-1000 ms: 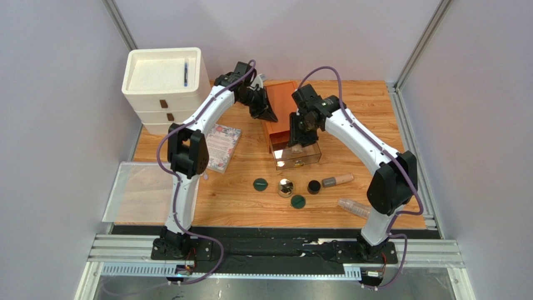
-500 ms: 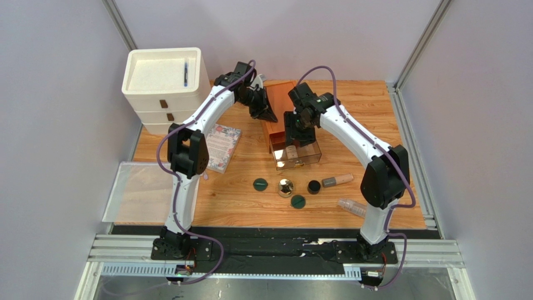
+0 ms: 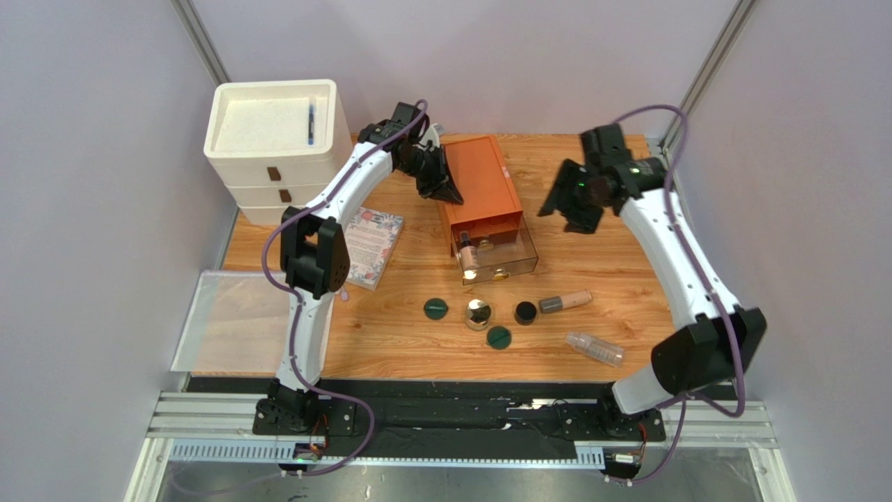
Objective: Organize the makeup
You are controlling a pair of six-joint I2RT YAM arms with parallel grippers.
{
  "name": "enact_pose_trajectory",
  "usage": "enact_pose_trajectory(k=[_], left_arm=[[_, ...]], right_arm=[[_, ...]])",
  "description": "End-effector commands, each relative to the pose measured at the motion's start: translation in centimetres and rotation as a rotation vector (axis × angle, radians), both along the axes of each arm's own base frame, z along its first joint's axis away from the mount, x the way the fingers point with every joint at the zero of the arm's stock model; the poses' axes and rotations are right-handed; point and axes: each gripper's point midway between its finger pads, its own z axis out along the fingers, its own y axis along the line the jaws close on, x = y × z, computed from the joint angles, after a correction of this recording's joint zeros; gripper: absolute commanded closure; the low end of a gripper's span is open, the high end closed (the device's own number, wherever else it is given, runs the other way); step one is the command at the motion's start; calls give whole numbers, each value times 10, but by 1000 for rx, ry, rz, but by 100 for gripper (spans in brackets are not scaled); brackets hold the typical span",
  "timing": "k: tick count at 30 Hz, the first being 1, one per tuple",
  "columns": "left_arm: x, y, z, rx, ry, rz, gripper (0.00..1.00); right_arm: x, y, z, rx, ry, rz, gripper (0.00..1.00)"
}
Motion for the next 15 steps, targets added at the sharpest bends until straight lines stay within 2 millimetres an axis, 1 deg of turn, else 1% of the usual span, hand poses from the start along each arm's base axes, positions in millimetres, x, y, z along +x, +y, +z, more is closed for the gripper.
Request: enact_pose_trajectory(k=[1, 2, 3, 5, 6, 8, 9, 11, 12, 15], left_arm=[[1, 3, -7, 36, -1, 2, 100], [1, 3, -6, 35, -1, 1, 100], [1, 2, -5, 33, -4, 1, 100], [1, 2, -7, 31, -1, 1, 100], [1, 2, -7, 31, -1, 1, 100], [1, 1, -8, 29, 3, 0, 100], [1, 1, -9, 29, 3, 0, 100], [1, 1, -8, 26, 3, 0, 100], [1, 1, -9, 25, 5, -1, 100], [1, 0, -10, 24, 6, -2, 100]], right_arm=[[-22, -64, -17, 112, 105, -341, 39], [-28, -73, -27, 128, 136, -390, 39], [-38, -80, -44, 138, 169, -432, 39], [-47, -96, -63, 190, 231, -528, 39], [-57, -98, -83, 198, 276, -551, 39], [-64, -101, -98, 238, 325, -584, 40], [-72, -100, -117, 245, 372, -595, 40], [-78, -97, -132, 279, 422, -612, 40], [-81, -96, -147, 285, 452, -620, 40], [-78, -95, -166, 298, 479, -626, 41]])
